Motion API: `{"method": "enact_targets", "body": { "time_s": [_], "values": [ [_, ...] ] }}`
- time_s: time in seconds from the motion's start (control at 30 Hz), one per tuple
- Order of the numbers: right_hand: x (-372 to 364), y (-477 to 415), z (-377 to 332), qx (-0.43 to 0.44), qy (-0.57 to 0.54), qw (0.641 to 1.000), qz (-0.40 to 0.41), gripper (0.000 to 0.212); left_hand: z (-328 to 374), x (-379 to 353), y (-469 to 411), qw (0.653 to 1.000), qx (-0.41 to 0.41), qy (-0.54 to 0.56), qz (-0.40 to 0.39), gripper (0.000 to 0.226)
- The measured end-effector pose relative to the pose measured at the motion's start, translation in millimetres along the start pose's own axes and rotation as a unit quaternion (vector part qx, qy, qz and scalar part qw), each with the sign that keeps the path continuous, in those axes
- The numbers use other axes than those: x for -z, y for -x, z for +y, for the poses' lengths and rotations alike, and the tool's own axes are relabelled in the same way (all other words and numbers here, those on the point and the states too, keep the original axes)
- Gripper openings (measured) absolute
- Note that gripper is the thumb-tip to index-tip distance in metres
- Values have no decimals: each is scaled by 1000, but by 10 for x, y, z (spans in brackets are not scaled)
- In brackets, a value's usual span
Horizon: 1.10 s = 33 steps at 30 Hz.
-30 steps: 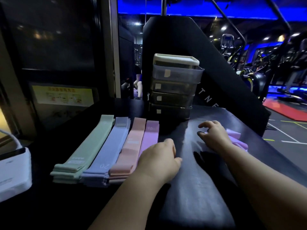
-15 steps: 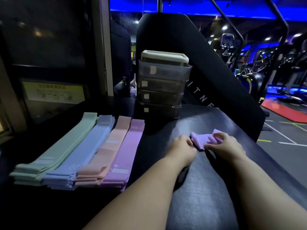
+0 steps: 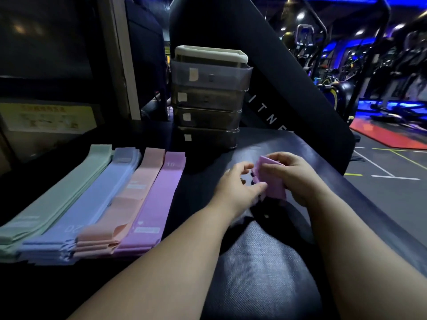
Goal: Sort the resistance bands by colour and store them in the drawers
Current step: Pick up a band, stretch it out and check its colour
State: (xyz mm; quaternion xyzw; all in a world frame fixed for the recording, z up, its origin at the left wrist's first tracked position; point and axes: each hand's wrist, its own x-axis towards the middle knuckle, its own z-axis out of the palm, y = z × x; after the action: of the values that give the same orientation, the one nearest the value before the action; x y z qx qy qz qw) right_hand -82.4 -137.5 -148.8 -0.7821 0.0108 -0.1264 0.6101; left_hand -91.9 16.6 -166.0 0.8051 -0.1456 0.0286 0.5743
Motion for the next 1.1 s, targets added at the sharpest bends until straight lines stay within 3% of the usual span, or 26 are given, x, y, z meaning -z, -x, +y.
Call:
{"method": "enact_targets", "body": {
  "time_s": [0.1, 0.2, 0.37, 0.47, 0.73, 0.9, 1.0, 1.1],
  "values": [
    [-22, 81, -91, -1, -93, 993, -68, 11, -7, -8, -9, 999, -35, 38, 2, 46],
    [-37, 145, -141, 14, -148, 981, -123, 36, -12, 16, -28, 995, -52, 82, 19, 33],
    [54, 72, -95, 22, -194, 972, -134, 70, -14, 85, -44, 986, -70, 126, 82, 13],
    [92, 72, -77, 18, -195, 958, -209, 87, 21, 136, -23, 979, -77, 160, 104, 10],
    [47, 103, -61, 6, -213, 949, -231, 55, 161, 238, 58, 940, -54, 307, 141, 10],
    [79, 117, -115, -10, -279, 937, -208, 42, 191, 289, 72, 941, -40, 315, 119, 15],
    [88, 123, -149, -18, -268, 949, -167, 19, 206, 278, 74, 949, -2, 299, 103, 20],
    [105, 131, -147, -13, -232, 963, -139, 11, 210, 277, 79, 950, 18, 294, 100, 23]
  ]
}}
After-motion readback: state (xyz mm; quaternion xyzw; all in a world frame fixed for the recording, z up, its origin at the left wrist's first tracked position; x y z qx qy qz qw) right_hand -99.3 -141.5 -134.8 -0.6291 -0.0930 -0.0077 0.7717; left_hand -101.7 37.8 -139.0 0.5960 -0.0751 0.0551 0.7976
